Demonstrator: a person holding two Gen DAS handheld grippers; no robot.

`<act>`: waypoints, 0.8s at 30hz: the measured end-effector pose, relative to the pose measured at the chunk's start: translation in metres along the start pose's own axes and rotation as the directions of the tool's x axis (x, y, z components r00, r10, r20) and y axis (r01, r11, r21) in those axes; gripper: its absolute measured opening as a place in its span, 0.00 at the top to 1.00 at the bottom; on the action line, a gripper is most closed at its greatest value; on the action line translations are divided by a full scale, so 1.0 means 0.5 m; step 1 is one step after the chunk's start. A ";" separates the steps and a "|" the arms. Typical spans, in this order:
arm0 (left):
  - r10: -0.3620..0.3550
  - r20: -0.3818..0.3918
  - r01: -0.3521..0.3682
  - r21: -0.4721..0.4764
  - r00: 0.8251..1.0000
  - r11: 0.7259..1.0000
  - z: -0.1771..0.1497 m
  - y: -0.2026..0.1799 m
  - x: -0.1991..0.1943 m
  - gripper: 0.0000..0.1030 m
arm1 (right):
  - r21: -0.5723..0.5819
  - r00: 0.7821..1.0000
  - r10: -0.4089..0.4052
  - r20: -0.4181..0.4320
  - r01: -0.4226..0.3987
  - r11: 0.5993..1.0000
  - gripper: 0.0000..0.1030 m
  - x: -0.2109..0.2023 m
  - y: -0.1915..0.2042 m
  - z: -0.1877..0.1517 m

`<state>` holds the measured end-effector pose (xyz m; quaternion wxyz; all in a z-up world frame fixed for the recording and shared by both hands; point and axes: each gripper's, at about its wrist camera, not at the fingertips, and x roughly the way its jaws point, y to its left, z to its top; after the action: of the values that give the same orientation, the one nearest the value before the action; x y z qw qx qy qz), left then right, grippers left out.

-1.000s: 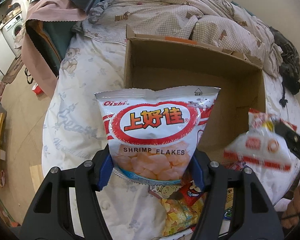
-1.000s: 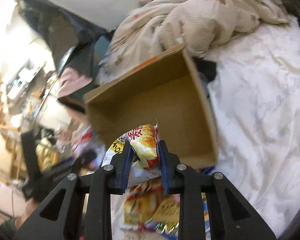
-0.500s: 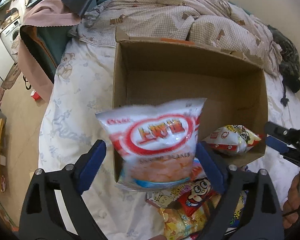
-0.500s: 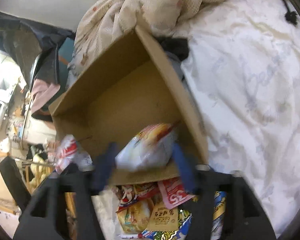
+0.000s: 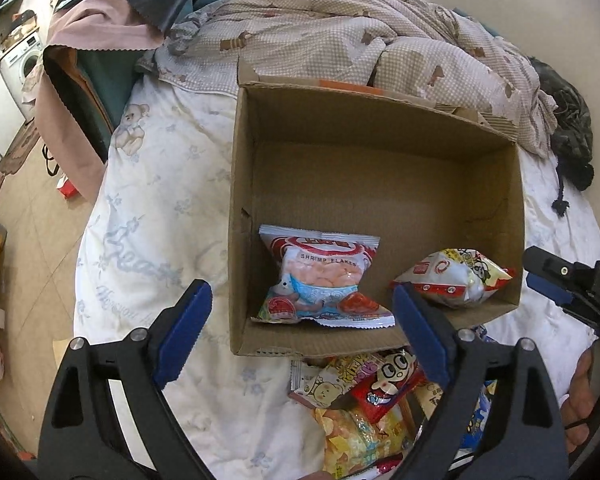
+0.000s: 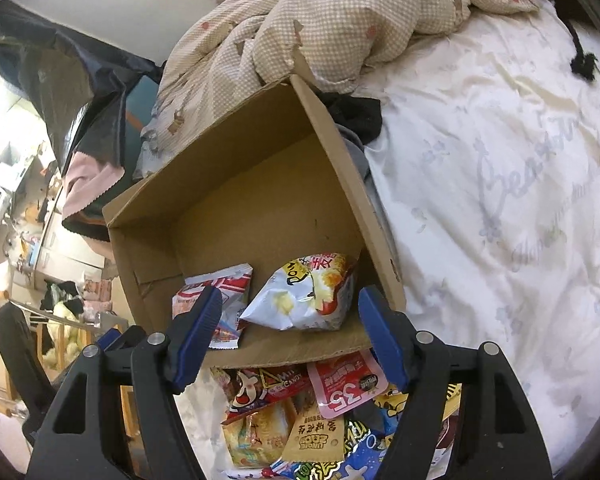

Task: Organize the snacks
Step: 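Grasp the red-white stick snack with the left gripper while the right grasps the chocolate bar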

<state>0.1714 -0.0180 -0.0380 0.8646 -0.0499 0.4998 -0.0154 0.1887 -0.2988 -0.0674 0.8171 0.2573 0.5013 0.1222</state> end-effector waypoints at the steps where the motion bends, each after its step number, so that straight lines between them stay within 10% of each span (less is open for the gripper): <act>1: 0.002 0.004 -0.002 0.005 1.000 1.000 -0.002 -0.001 -0.003 0.12 | -0.007 1.000 -0.003 0.001 0.003 1.000 0.29 0.000 0.002 -0.001; 24: -0.026 -0.093 0.019 -0.076 0.995 0.997 -0.112 0.047 -0.052 0.12 | -0.017 1.000 -0.019 0.003 0.019 1.000 0.29 -0.103 -0.041 -0.092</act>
<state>0.1095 0.0035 -0.0456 0.8374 -0.0873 0.5395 -0.0089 0.1231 -0.3259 -0.0564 0.8210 0.2457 0.5016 0.1185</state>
